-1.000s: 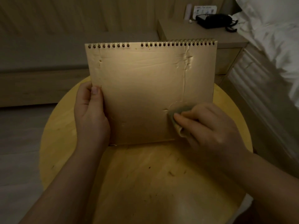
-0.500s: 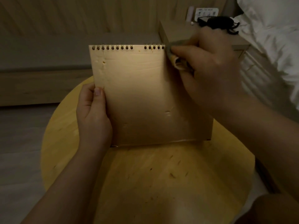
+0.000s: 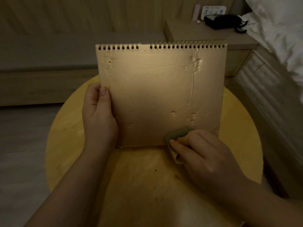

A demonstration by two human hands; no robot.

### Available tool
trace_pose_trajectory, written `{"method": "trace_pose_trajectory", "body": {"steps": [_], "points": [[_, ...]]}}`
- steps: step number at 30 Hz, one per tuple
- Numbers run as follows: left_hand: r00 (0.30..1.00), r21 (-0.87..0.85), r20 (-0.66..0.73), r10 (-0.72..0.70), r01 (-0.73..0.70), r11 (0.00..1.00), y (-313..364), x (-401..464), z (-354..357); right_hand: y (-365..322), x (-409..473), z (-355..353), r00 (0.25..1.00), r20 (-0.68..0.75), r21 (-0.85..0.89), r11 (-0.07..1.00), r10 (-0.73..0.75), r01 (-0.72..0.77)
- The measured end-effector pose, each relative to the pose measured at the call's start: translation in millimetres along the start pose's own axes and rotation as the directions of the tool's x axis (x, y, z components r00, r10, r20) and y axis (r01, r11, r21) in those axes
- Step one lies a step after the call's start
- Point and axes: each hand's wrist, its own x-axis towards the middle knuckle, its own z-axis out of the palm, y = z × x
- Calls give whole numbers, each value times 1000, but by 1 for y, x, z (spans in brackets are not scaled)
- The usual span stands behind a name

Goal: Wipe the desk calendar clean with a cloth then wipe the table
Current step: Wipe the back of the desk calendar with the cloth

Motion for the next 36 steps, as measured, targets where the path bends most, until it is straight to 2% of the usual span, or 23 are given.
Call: {"method": "trace_pose_trajectory", "body": {"steps": [7, 13, 17, 21, 26, 36], "points": [[1000, -10, 1, 23, -23, 1000, -1, 1, -1, 8, 20, -6, 999, -34, -12, 1000, 1, -2], [1000, -11, 10, 23, -23, 1000, 0, 1, -1, 33, 85, -22, 995, -95, -77, 997, -20, 13], [1000, -22, 15, 20, -20, 1000, 1, 1, -1, 50, 136, -31, 987, -156, -113, 992, 30, -48], [1000, -21, 17, 17, -17, 1000, 3, 0, -1, 55, 161, -34, 983, -182, -164, 985, 15, -46], [1000, -15, 22, 1, 0, 1000, 2, 1, -3, 39, 134, -22, 990, -123, -87, 993, 68, -79], [1000, -24, 1, -12, 12, 1000, 2, -1, -1, -22, 31, 10, 999, 25, 51, 998, -45, 44]]}}
